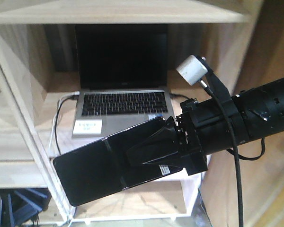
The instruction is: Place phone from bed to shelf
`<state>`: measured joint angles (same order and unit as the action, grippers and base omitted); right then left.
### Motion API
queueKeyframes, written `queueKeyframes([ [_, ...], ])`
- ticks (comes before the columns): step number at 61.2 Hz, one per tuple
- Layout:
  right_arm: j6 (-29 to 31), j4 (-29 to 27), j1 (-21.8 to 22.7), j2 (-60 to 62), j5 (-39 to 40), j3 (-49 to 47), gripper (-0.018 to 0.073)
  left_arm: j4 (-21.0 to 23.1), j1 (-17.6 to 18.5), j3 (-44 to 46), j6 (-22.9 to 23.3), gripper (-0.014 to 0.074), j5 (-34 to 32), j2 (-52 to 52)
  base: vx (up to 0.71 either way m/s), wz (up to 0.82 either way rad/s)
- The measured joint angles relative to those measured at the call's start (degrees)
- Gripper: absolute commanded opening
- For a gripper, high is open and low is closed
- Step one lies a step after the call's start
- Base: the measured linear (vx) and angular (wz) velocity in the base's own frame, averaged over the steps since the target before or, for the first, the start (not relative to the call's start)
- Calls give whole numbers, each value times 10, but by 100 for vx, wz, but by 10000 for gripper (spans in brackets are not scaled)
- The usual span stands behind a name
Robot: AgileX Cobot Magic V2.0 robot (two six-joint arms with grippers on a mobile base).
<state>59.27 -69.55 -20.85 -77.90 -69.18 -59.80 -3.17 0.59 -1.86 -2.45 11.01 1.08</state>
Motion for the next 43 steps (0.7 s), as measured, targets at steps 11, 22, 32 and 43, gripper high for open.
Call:
queueKeyframes([
  [11, 0, 0, 0, 0, 0, 0, -1, 0, 0, 0, 0, 1, 0, 0, 30, 8],
  [22, 0, 0, 0, 0, 0, 0, -1, 0, 0, 0, 0, 1, 0, 0, 26, 4],
  [32, 0, 0, 0, 0, 0, 0, -1, 0, 0, 0, 0, 1, 0, 0, 21, 2],
  [43, 0, 0, 0, 0, 0, 0, -1, 0, 0, 0, 0, 1, 0, 0, 14, 4],
])
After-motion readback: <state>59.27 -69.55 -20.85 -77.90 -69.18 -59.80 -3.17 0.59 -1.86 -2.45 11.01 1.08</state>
